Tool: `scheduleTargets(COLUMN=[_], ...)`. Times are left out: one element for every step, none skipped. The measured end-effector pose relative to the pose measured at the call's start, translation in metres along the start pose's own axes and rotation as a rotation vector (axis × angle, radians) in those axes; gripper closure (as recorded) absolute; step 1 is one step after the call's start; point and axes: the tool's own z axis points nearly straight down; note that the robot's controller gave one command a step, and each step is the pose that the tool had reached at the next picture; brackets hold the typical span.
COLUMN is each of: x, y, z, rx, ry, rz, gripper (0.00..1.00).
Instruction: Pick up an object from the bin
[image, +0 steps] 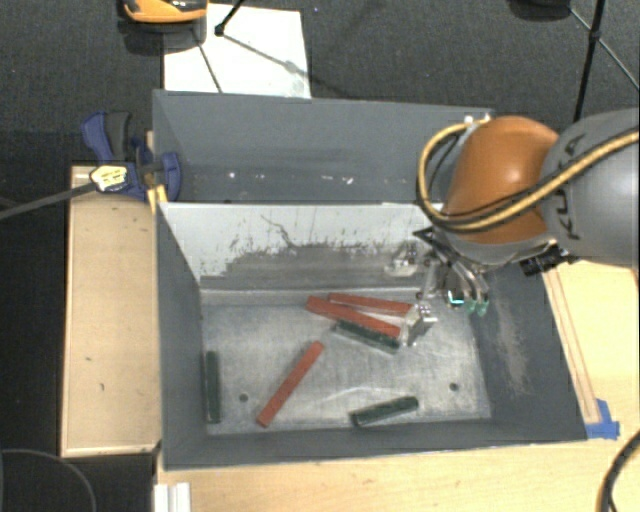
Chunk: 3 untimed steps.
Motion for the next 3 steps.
scheduleTargets(x=[-0.002,-0.016,-0.015], y=[0.0,0.021,0.023], z=[-0.005,0.077,0.081], rx=[0.0,0.003,0.001], ry=[-0.008,-0.028,-0.031], rz=[0.0,-0.208,-0.208], gripper=[0.0,1.0,0.0])
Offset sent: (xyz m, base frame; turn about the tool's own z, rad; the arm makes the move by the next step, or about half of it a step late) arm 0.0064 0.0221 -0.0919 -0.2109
